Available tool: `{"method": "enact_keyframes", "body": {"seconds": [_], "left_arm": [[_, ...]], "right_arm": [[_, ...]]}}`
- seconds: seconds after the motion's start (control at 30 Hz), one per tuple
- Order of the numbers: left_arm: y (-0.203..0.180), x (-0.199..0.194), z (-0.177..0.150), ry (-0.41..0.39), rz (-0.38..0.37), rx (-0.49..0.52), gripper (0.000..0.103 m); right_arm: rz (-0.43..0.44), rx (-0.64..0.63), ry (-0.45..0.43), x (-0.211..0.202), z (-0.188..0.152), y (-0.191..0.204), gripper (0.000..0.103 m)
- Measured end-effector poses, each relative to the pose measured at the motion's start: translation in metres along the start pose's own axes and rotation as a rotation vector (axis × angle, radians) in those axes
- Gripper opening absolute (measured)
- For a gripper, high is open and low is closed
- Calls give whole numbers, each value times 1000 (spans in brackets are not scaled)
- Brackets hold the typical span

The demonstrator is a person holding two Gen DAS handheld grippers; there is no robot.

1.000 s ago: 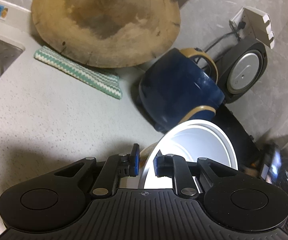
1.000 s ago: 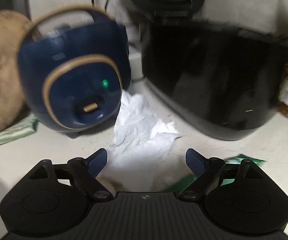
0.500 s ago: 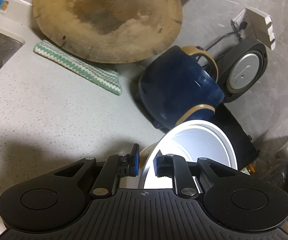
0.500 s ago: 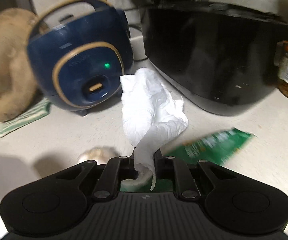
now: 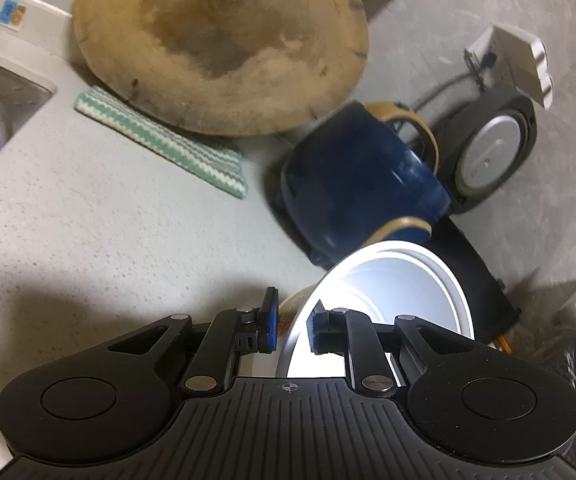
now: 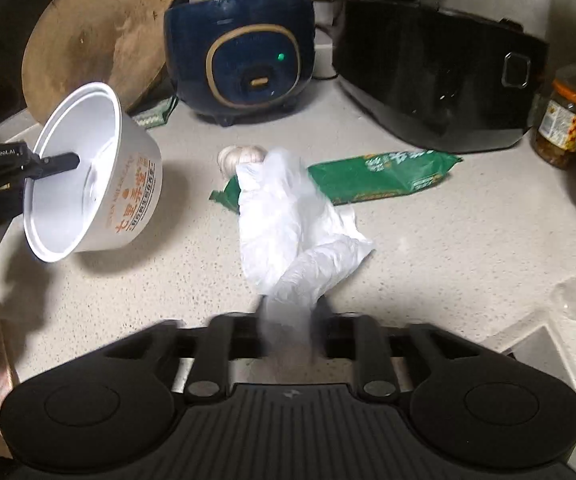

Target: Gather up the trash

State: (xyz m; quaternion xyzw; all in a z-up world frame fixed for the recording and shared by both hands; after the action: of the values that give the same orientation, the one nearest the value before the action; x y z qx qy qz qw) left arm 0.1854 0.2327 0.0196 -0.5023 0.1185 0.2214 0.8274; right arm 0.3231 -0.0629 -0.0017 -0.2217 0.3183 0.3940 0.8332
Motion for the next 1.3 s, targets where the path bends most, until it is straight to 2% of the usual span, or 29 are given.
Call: {"method": "enact_keyframes", "body": {"seconds": [0.03, 0.13, 0.2, 0.37, 0.43, 0.5, 0.57, 0.63, 0.7, 0.77, 0.8, 0.83, 0.87, 0.9, 0.93, 1.07, 1.1, 1.13, 1.17, 1.3], "left_arm": [[3, -3, 2, -25, 2, -19, 18], [12, -15, 10, -124, 16, -88, 18], [16, -18, 14, -153, 22, -121, 17], [10, -6, 9, -73, 30, -80, 18], [8, -4, 6, -53, 26, -65, 18], [6, -3, 5, -44, 20, -56, 18], [7, -2, 3, -47, 35, -55, 21], [11, -3, 5, -56, 67, -81, 22], [14, -4, 7, -50, 47, -110, 20], [12, -5, 6, -53, 47, -96, 20], [10, -4, 6, -49, 47, -87, 21], [10, -3, 6, -40, 45, -84, 21], [10, -2, 5, -31, 43, -85, 21], [10, -2, 5, -23, 43, -86, 21], [10, -1, 4, -16, 43, -83, 21], [2, 7, -3, 46, 33, -23, 19], [-2, 10, -6, 71, 33, 2, 19], [-6, 14, -10, 104, 34, 33, 20], [-10, 17, -15, 136, 34, 65, 19], [-26, 29, -37, 252, 11, 184, 19]], "right_arm": [[-4, 10, -21, -3, 1, -1, 71], [-35, 27, -99, -14, 8, -5, 73], [-59, 35, -135, -15, 15, -5, 74], [-39, 44, -163, 9, 37, 5, 76], [-72, -13, -174, 21, 47, 18, 76], [-142, -114, -201, 33, 60, 36, 76], [-138, -166, -192, 49, 76, 46, 77], [-122, -157, -162, 68, 91, 47, 77], [-119, -97, -122, 89, 103, 38, 77], [-62, -10, -78, 108, 109, 24, 77], [-20, 40, -55, 116, 109, 16, 72], [20, 88, -30, 123, 108, 10, 59], [54, 116, -28, 124, 106, 6, 52], [71, 134, -33, 121, 105, 4, 52], [69, 144, -40, 116, 103, 2, 47], [57, 119, -132, 69, 95, 1, 46], [53, 113, -153, 56, 92, 0, 43], [50, 103, -167, 44, 89, -1, 31], [43, 91, -182, 31, 85, -2, 24], [8, 58, -203, -6, 64, -6, 22]]}}
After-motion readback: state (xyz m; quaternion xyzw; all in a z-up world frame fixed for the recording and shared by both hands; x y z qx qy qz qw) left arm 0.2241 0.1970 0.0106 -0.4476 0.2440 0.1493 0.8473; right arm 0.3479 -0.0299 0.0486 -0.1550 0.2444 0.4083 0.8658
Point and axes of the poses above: each gripper's, at about its wrist camera, not at the fingertips, and x roughly the way its jaws point, y to its left, z to its top, the point moved 1 cm from there along x, roughly the way its jaws point, and after that the axes turned 14 degrees about -x, right-handed, at the moved point
